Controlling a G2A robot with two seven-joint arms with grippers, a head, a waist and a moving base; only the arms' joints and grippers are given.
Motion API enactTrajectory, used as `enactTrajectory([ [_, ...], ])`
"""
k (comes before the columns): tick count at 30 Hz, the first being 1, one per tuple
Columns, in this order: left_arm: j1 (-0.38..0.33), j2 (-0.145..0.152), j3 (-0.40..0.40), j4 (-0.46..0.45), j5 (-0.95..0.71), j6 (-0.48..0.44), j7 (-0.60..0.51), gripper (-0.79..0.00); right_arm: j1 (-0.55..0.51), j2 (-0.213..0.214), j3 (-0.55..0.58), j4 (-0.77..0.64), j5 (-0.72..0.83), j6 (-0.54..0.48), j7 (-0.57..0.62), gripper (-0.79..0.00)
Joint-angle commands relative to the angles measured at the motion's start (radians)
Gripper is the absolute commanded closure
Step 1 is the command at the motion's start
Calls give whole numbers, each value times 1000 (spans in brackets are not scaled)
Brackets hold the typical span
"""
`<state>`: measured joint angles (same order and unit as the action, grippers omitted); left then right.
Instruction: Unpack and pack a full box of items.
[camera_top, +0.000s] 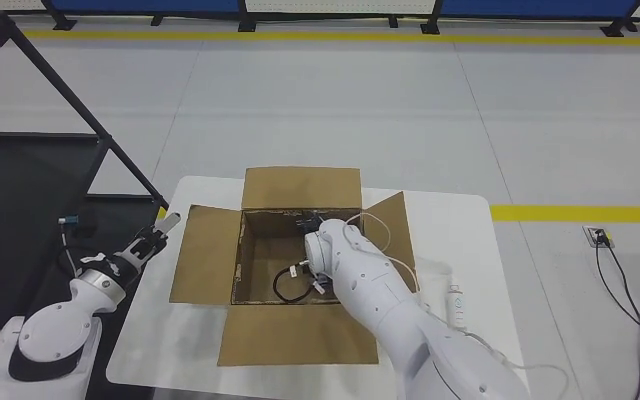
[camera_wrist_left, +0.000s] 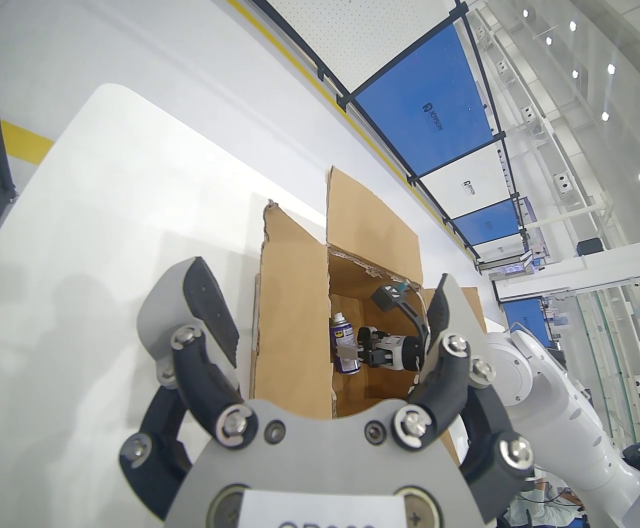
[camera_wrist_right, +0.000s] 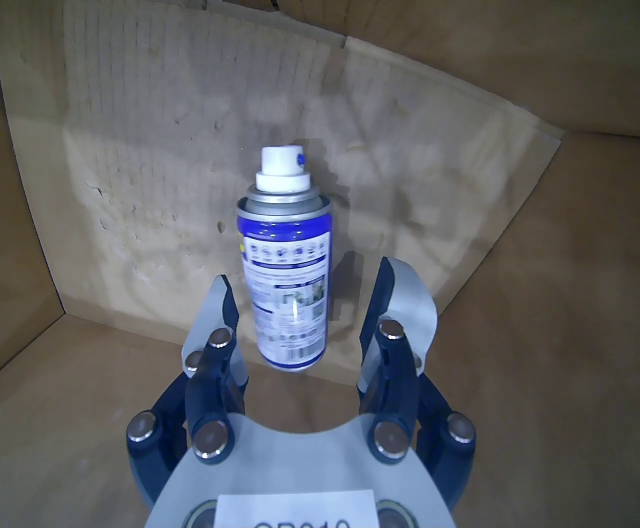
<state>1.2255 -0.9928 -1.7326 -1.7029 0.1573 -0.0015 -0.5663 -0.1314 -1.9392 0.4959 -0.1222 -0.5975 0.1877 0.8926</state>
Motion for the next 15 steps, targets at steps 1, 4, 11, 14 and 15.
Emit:
enactTrajectory([
  [1,4,0,-2,-6,-1,0,1,-785,-9,4,4,1,2,-8,-11,-526],
  [4,8,1,-6,-13,0,1,2,-785,-26,8,9,-5,4,-16,-21,-514],
  [11,15,3,-10,-20,7,4,3,-785,-42,15,24,-18,9,-33,-46,-329],
  [14,16,3,-9,-21,7,2,4,-785,-40,17,32,-23,14,-45,-57,-129],
  [15,16,3,-8,-22,8,2,4,-785,-39,18,34,-23,14,-45,-61,-92],
])
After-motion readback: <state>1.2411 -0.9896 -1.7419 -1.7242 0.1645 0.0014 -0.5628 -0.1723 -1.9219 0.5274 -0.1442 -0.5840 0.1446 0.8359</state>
